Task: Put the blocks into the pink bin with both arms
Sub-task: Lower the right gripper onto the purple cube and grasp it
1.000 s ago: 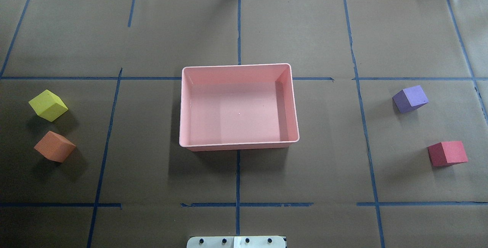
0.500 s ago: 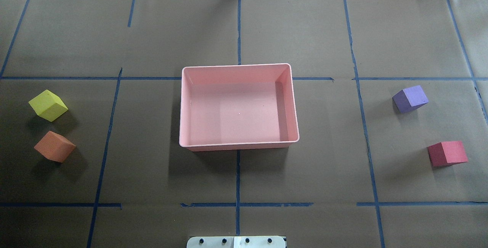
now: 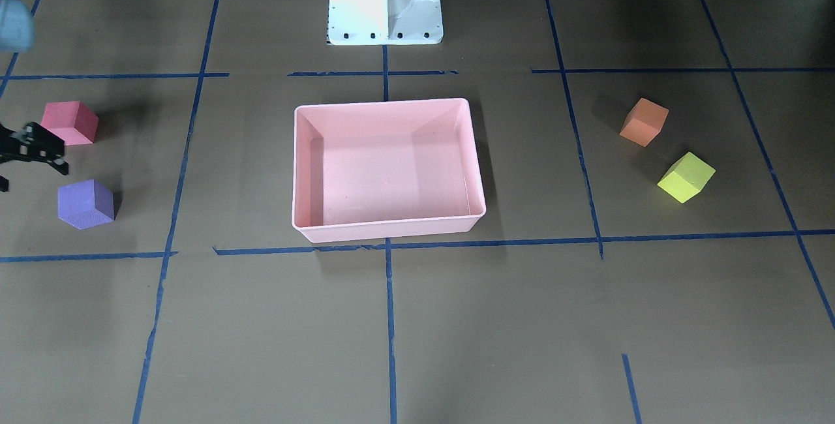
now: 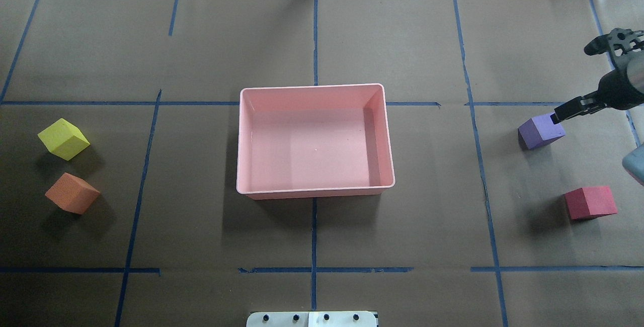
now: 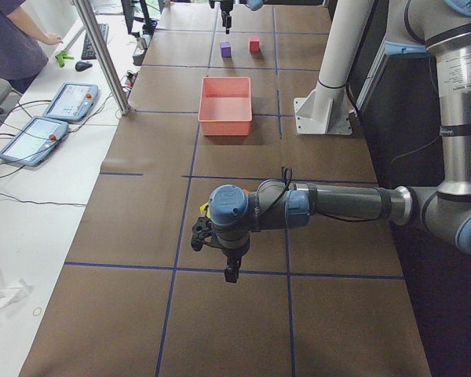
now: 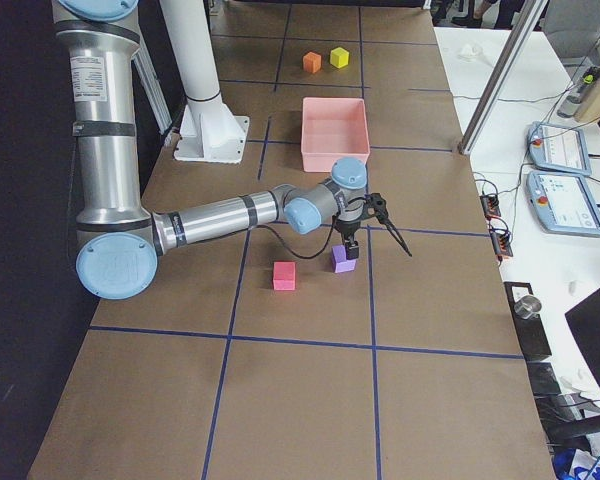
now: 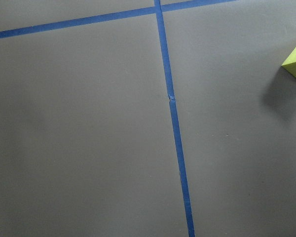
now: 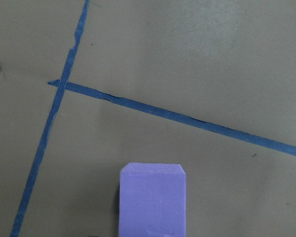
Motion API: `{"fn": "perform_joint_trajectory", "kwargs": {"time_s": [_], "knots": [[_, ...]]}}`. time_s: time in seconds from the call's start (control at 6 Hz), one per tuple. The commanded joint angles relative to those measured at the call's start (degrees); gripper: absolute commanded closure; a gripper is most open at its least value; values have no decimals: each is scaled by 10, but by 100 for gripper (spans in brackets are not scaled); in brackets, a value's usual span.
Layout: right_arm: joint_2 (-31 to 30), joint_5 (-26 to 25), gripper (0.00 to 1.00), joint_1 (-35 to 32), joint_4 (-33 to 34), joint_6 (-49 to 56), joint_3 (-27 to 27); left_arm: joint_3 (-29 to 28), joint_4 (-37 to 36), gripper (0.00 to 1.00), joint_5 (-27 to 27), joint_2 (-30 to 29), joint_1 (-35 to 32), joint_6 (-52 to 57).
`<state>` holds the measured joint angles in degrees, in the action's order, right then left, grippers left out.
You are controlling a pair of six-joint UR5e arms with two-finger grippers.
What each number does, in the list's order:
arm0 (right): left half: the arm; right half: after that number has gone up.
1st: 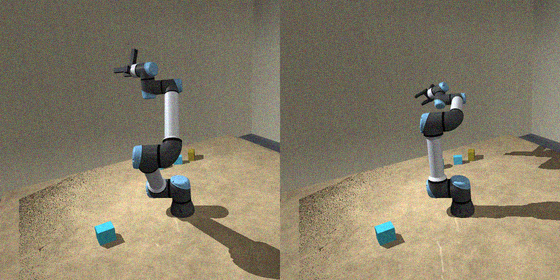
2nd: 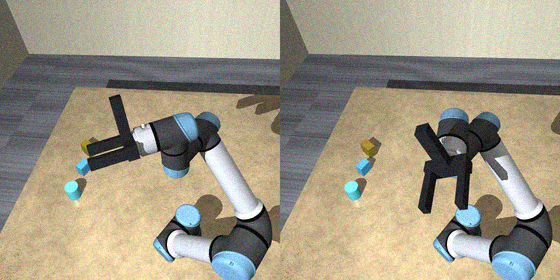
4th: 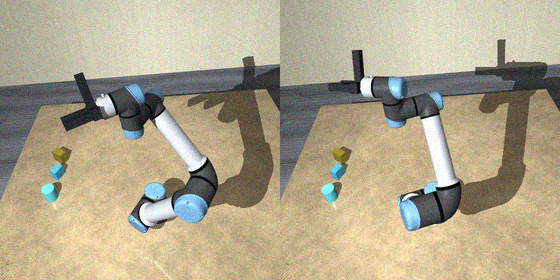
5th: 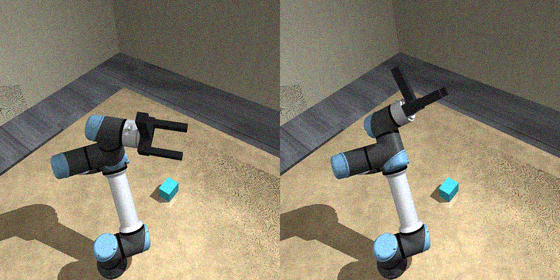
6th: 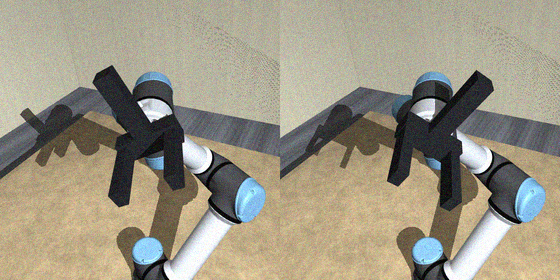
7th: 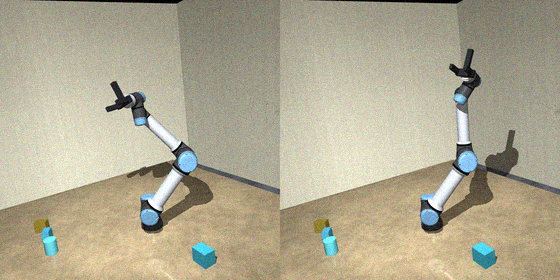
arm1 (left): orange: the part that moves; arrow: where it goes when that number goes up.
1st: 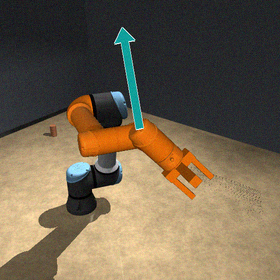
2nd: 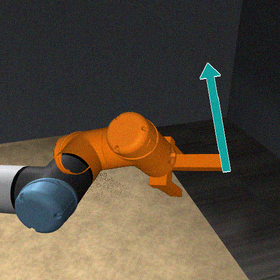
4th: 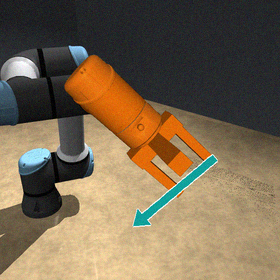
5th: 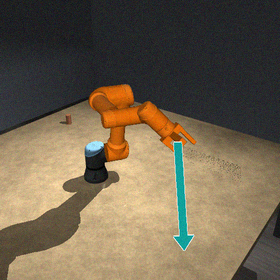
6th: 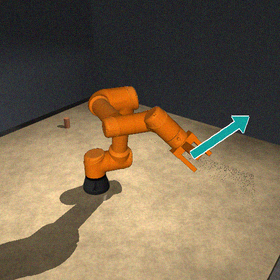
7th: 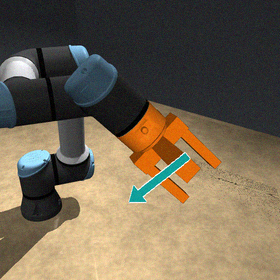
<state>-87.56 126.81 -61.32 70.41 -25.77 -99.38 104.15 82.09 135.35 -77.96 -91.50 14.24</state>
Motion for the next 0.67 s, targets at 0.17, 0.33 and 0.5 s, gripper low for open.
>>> {"fn": "perform_joint_trajectory", "kwargs": {"time_s": [0.17, 0.33, 0.5], "knots": [[19, -15, 0, 38, -11, -11, 48, 0, -1, 0, 0, 1, 0, 0], [28, -16, 0, 49, -11, -10, 75, 0, -1, 0, 0, 1, 0, 0], [31, -17, 0, 61, -11, -10, 94, 0, -1, 0, 0, 1, 0, 0]]}}
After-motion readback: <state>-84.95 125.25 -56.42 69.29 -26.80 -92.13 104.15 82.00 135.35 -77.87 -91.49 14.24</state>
